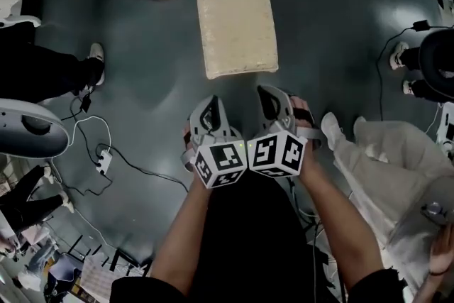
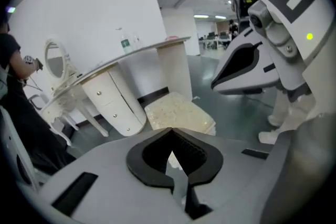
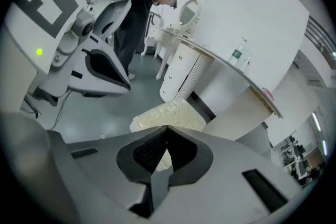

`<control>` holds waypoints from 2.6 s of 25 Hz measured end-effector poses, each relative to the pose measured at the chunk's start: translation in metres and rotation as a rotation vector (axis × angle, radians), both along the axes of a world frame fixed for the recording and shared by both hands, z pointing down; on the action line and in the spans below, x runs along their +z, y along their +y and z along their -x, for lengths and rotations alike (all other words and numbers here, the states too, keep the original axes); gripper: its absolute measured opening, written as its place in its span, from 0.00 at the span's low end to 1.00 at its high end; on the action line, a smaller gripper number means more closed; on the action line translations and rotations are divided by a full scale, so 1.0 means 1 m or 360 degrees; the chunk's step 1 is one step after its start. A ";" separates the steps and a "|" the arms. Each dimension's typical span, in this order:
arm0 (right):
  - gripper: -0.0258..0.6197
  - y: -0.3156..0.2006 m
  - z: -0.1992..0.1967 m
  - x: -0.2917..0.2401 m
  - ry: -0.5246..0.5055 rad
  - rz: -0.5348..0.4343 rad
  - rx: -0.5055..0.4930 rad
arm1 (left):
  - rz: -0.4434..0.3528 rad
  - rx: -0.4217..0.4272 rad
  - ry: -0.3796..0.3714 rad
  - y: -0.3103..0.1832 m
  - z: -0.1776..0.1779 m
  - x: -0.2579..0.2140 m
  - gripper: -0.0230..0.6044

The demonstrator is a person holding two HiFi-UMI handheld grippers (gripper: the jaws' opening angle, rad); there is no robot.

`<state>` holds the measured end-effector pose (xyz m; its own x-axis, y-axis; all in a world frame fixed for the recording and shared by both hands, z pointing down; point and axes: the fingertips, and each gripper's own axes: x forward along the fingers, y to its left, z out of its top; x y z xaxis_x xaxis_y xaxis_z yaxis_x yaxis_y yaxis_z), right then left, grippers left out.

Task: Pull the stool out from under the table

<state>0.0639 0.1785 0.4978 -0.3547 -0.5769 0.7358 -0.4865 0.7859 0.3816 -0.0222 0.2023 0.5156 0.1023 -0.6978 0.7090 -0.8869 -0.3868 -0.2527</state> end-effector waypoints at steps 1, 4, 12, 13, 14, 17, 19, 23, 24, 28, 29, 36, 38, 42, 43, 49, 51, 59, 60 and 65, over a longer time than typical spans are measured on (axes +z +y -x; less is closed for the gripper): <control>0.05 0.000 0.003 -0.015 -0.0068 0.0009 0.0030 | -0.0032 -0.0036 0.0076 0.000 0.000 -0.015 0.05; 0.05 -0.001 0.009 -0.055 -0.0277 0.0055 0.0138 | -0.0115 -0.0135 0.0278 0.000 0.004 -0.058 0.05; 0.05 -0.009 -0.002 -0.150 -0.0618 -0.0001 0.0385 | -0.0306 -0.0213 0.0481 -0.002 0.004 -0.157 0.05; 0.05 -0.009 -0.003 -0.161 -0.0639 -0.0013 0.0397 | -0.0330 -0.0211 0.0496 -0.001 0.003 -0.171 0.05; 0.05 -0.009 -0.004 -0.173 -0.0659 -0.0024 0.0406 | -0.0355 -0.0207 0.0508 0.000 0.002 -0.184 0.05; 0.05 -0.008 -0.006 -0.207 -0.0710 -0.0068 0.0417 | -0.0427 -0.0198 0.0531 -0.001 -0.002 -0.218 0.05; 0.05 -0.006 -0.010 -0.229 -0.0753 -0.0098 0.0430 | -0.0464 -0.0199 0.0547 0.000 -0.004 -0.238 0.05; 0.05 0.004 -0.017 -0.268 -0.0843 -0.0150 0.0438 | -0.0512 -0.0205 0.0570 0.007 -0.006 -0.270 0.05; 0.05 0.008 -0.019 -0.276 -0.0856 -0.0163 0.0435 | -0.0519 -0.0200 0.0573 0.010 -0.006 -0.277 0.05; 0.05 0.030 -0.024 -0.308 -0.0895 -0.0217 0.0420 | -0.0576 -0.0175 0.0600 0.028 -0.009 -0.311 0.05; 0.05 0.034 -0.026 -0.317 -0.0915 -0.0232 0.0421 | -0.0601 -0.0170 0.0604 0.032 -0.010 -0.321 0.05; 0.05 0.046 -0.049 -0.362 -0.1013 -0.0366 0.0431 | -0.0749 -0.0105 0.0643 0.035 -0.030 -0.372 0.05; 0.05 0.049 -0.053 -0.370 -0.1027 -0.0396 0.0436 | -0.0771 -0.0078 0.0647 0.035 -0.036 -0.381 0.05; 0.05 0.052 -0.064 -0.384 -0.1082 -0.0452 0.0476 | -0.0797 -0.0032 0.0666 0.036 -0.050 -0.392 0.05; 0.05 0.054 -0.066 -0.386 -0.1093 -0.0454 0.0480 | -0.0797 -0.0031 0.0668 0.037 -0.053 -0.392 0.05; 0.05 0.054 -0.082 -0.389 -0.1115 -0.0478 0.0512 | -0.0804 0.0006 0.0682 0.038 -0.067 -0.396 0.05; 0.05 0.054 -0.084 -0.392 -0.1120 -0.0495 0.0529 | -0.0816 0.0015 0.0683 0.038 -0.068 -0.399 0.05; 0.05 0.053 -0.091 -0.393 -0.1130 -0.0496 0.0535 | -0.0827 0.0032 0.0694 0.038 -0.076 -0.403 0.05; 0.05 0.052 -0.091 -0.394 -0.1132 -0.0497 0.0532 | -0.0828 0.0031 0.0697 0.037 -0.076 -0.403 0.05; 0.05 0.050 -0.089 -0.394 -0.1123 -0.0492 0.0521 | -0.0824 0.0022 0.0704 0.035 -0.077 -0.401 0.05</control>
